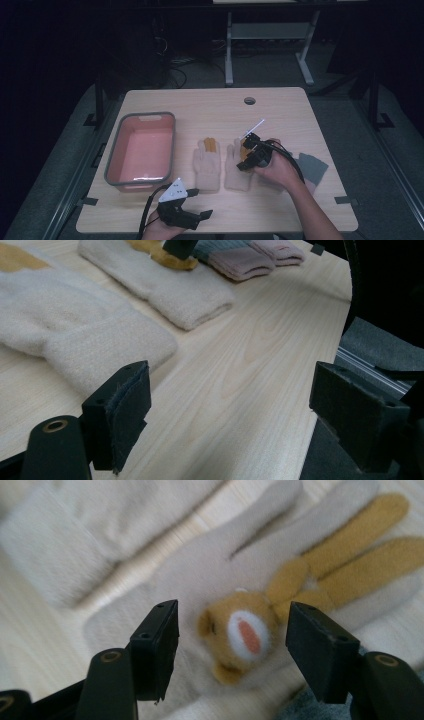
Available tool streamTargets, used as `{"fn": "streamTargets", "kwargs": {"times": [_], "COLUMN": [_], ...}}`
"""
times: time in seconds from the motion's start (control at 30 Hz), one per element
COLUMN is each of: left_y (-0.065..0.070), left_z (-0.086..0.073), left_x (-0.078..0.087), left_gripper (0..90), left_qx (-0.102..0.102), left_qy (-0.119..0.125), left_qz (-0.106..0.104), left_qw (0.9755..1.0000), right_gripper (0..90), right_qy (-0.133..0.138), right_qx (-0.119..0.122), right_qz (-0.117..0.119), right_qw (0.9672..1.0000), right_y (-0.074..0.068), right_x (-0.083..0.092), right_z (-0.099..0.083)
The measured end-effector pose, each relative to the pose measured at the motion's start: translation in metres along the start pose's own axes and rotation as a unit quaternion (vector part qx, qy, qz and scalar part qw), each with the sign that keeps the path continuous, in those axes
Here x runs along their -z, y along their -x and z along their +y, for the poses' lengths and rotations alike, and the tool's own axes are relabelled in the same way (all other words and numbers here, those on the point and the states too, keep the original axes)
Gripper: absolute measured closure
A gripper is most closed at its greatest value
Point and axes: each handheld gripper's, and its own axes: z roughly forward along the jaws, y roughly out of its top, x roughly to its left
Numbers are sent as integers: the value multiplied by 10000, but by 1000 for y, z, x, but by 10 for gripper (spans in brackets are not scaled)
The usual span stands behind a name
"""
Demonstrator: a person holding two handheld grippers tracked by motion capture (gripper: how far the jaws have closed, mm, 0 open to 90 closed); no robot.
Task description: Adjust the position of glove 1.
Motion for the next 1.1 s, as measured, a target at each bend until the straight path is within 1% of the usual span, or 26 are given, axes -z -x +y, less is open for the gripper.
{"fn": "streamTargets", "kwargs": {"times": [0.1,0.23,0.27,0.3,0.33,0.37,0.4,0.43,0.6,0.67,0.7,0.8,0.87,1.1], "left_y": [-1,-1,-1,-1,-1,-1,-2,-2,-1,-1,-1,-1,-2,-1], "left_z": [0,0,0,0,0,0,0,0,0,0,0,0,0,0], "left_x": [0,1,1,1,1,1,1,1,0,0,0,0,1,2], "left_gripper": [168,168,168,168,168,168,168,168,168,168,168,168,168,168], "left_qx": [28,37,40,40,33,33,-1,-1,14,13,16,4,14,1], "left_qy": [5,22,29,29,21,21,24,23,14,11,9,25,26,30], "left_qz": [-14,-12,-10,-10,-4,-4,-2,-2,-12,-20,-27,-15,-11,2], "left_qw": [10000,10000,10000,10000,10000,10000,10000,10000,10000,10000,10000,10000,10000,10000], "right_gripper": [402,463,477,477,508,508,534,541,574,585,596,608,613,616], "right_qy": [-134,-319,-324,-324,-288,-288,-259,-260,-263,-258,-255,-255,-206,-124], "right_qx": [35,131,145,145,116,116,98,85,77,75,35,36,51,155], "right_qz": [-69,-299,-344,-344,-364,-364,-354,-332,-422,-403,-365,-347,-364,-330], "right_qw": [9999,9990,9988,9988,9989,9989,9990,9991,9987,9988,9990,9991,9991,9993], "right_y": [-1,-5,-6,-6,-6,-6,-5,-4,-7,-7,-6,-6,-7,-12], "right_x": [-6,-14,-15,-15,-16,-16,-16,-16,-15,-14,-13,-11,-8,2], "right_z": [0,1,1,1,0,0,-1,-1,-1,-1,0,1,2,6]}}
